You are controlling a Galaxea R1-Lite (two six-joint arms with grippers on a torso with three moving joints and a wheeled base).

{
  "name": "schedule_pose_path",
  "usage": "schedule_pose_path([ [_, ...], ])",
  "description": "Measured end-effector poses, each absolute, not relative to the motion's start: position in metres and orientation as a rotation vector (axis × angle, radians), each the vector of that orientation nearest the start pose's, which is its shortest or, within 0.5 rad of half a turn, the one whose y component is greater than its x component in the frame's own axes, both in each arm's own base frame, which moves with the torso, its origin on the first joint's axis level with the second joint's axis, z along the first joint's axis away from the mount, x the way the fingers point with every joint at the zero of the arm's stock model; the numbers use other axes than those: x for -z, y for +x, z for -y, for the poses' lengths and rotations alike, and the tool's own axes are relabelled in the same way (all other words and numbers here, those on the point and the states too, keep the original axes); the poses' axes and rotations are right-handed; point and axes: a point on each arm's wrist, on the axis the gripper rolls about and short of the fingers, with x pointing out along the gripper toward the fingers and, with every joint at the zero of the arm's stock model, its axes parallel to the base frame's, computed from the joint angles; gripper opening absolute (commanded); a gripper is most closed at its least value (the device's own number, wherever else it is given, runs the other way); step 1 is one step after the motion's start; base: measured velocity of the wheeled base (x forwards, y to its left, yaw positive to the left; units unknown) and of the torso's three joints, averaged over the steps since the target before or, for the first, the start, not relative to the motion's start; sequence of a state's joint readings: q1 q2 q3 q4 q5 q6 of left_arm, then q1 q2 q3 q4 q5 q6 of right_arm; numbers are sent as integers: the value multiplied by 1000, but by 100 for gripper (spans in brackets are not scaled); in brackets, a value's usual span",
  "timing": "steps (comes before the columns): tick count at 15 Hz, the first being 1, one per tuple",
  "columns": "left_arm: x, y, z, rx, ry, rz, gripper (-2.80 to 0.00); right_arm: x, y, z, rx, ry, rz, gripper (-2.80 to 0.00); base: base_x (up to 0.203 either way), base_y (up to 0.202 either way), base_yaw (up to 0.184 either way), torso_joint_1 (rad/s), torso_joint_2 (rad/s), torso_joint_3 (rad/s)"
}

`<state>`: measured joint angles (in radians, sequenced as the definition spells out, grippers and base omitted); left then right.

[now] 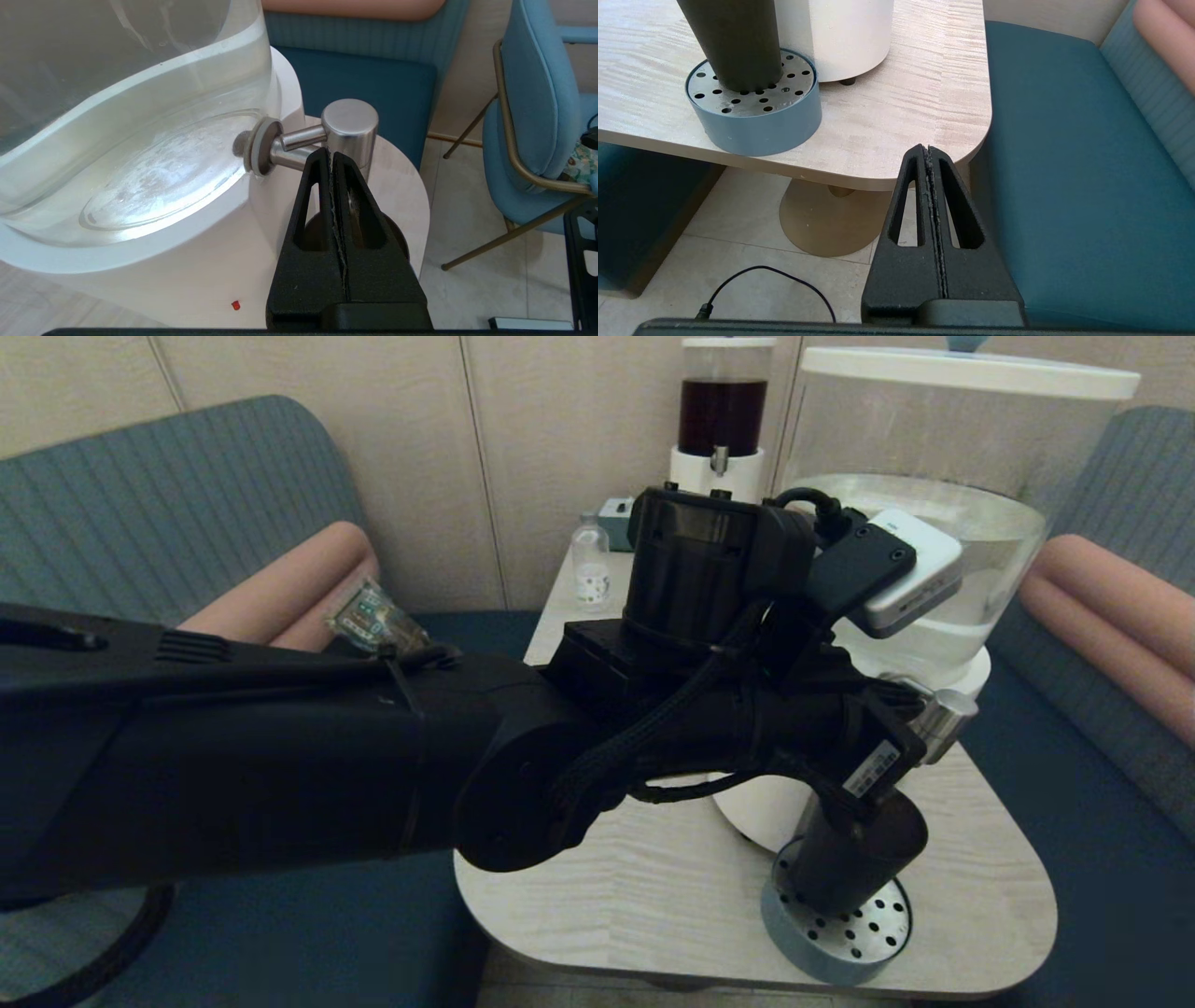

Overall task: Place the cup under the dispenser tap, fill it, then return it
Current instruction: Turn off the faucet

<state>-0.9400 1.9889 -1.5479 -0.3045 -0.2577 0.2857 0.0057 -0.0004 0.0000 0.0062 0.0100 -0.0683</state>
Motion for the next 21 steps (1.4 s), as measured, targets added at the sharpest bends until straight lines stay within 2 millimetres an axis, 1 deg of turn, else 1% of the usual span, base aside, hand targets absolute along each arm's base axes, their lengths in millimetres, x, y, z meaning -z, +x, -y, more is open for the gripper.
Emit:
schedule_pose_path([
  [12,-251,251,349,1202,305,62,-280,-75,-23,0,-16,-68,-5,-280,0,0,0,0,0,0],
  [21,-244,260,354,1192,315,58,-280,-75,-23,0,-16,-68,-5,-280,0,0,0,0,0,0],
])
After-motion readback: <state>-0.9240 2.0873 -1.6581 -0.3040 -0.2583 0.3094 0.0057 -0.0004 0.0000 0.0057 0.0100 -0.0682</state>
